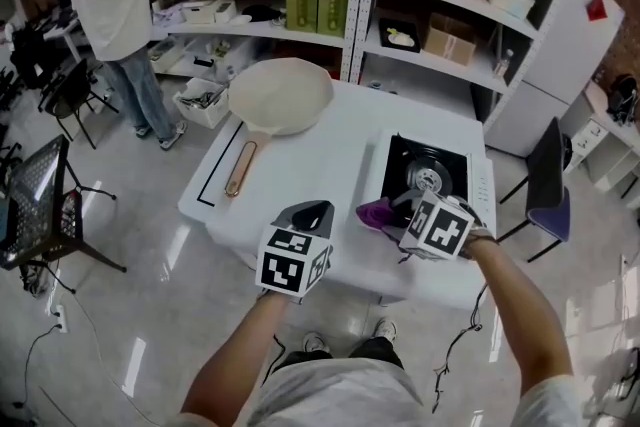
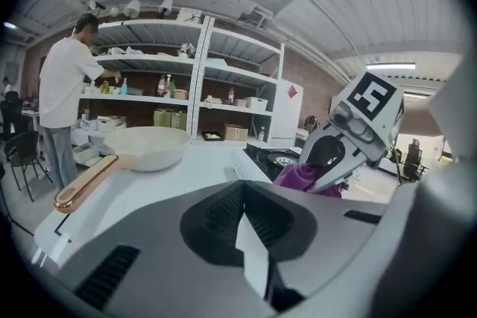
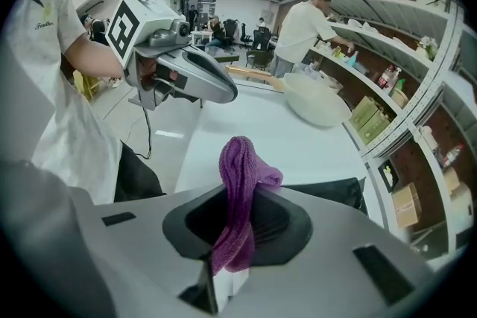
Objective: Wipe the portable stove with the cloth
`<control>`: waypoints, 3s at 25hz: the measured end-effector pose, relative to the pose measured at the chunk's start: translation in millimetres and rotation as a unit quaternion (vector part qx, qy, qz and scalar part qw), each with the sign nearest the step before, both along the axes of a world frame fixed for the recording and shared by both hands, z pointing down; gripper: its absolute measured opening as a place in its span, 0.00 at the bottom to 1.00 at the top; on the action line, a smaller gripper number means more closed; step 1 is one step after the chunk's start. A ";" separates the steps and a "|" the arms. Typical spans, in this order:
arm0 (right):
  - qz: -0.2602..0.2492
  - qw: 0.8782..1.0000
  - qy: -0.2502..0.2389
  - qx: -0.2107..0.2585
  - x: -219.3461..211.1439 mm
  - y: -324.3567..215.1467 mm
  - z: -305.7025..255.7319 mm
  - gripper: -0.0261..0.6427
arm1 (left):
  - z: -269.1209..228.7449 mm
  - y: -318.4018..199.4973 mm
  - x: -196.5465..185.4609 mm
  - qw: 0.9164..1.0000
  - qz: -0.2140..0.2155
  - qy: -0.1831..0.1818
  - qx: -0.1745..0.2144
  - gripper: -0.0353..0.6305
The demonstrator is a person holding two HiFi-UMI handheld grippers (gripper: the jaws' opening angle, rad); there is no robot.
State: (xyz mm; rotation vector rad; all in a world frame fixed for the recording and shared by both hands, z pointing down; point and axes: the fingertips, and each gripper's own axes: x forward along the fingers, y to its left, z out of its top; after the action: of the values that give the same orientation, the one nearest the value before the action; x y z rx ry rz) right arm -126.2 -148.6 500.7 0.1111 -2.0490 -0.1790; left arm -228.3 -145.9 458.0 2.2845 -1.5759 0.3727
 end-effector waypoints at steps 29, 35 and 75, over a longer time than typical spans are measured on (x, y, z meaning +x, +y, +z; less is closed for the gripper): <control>-0.087 0.994 0.012 -0.064 -61.1 -49.4 -17.6 0.13 | -7.1 -44.1 -25.8 0.999 -0.047 0.023 -0.004 0.06; -0.106 0.992 0.013 -0.074 -59.9 -71.4 -12.3 0.13 | -3.4 -65.3 -16.1 0.998 -0.055 0.025 -0.010 0.06; 0.013 0.994 -0.058 -0.092 -59.8 -255.1 -15.0 0.13 | 18.3 -145.1 13.0 0.996 -0.065 0.002 -0.053 0.06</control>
State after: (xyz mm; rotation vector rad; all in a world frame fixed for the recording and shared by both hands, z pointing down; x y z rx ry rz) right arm -186.0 -403.6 485.7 0.0334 -2.1687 0.0345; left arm -215.3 -291.0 476.3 2.0906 -1.6508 0.4075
